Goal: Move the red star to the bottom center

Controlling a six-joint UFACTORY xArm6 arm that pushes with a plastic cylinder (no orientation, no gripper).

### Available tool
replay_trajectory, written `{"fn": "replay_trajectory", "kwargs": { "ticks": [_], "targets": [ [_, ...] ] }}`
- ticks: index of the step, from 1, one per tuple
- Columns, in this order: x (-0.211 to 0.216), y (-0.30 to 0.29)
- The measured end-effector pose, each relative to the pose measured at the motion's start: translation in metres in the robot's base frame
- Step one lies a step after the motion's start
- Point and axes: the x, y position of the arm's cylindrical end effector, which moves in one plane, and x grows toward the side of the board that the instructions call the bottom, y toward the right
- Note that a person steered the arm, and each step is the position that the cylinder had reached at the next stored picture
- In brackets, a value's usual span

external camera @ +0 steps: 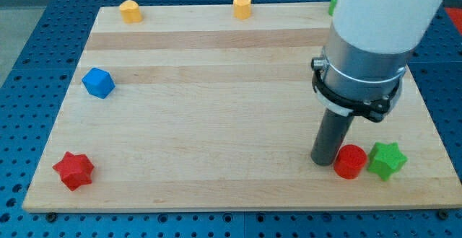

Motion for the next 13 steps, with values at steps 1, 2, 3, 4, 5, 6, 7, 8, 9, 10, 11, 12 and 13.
{"fn": "replay_trajectory", "kwargs": {
  "ticks": [1,2,3,4,5,6,7,8,9,10,11,12,13],
  "targets": [
    [-0.033,-0.086],
    [-0.042,-0.195],
    [-0.038,-0.312],
    [-0.039,-0.409],
    [-0.038,-0.411],
    [-0.038,-0.411],
    [-0.034,-0.411],
    [-0.006,-0.411],
    [0.008,-0.411],
    [0.019,-0.411],
    [0.034,-0.411],
    [0.031,-0.384],
    [0.015,-0.308]
  ]
}}
